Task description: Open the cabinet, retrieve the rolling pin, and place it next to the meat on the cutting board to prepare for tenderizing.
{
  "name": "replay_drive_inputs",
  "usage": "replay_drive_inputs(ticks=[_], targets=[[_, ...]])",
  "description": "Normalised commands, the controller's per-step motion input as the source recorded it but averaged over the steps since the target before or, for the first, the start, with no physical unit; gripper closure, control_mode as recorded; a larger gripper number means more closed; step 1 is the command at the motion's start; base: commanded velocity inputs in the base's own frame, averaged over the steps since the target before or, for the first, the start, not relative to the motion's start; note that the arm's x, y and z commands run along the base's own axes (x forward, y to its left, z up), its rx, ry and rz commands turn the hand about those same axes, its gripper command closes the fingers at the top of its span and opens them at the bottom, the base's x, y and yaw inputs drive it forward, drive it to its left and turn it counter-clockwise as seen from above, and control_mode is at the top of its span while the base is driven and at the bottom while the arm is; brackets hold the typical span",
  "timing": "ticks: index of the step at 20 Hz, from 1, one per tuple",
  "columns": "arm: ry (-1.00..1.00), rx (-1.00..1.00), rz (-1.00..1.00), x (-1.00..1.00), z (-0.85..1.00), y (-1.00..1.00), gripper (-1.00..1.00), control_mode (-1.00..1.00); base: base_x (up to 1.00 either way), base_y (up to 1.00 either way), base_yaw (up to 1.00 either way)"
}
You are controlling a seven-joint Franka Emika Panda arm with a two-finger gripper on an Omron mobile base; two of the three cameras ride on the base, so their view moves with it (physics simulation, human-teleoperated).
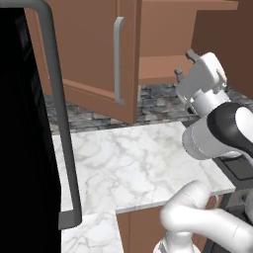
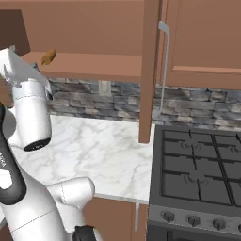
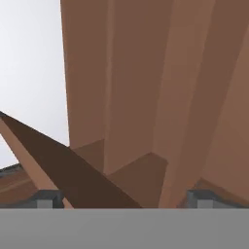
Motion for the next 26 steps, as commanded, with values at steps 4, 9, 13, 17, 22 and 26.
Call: replay_drive_inputs(ticks=[4,9,13,17,22,26], targets=[[-0.01,-0.14,0.15,0.00,0.12,0.00,-1.00,-1.00,0.00,0.00,0.00],[-0.01,-0.18,0.15,0.00,0.07,0.00,-1.00,-1.00,0.00,0.00,0.00],[-0.09,-0.21,0.15,0.00,0.11,0.00,-1.00,-1.00,0.00,0.00,0.00],[-0.16,-0.26,0.14,-0.10,0.23,0.00,-1.00,-1.00,0.00,0.00,0.00],[-0.24,-0.28,0.07,-0.24,0.28,0.00,-1.00,-1.00,0.00,0.00,0.00],[-0.25,-0.26,0.01,-0.28,0.28,0.00,-1.00,-1.00,0.00,0.00,0.00]])
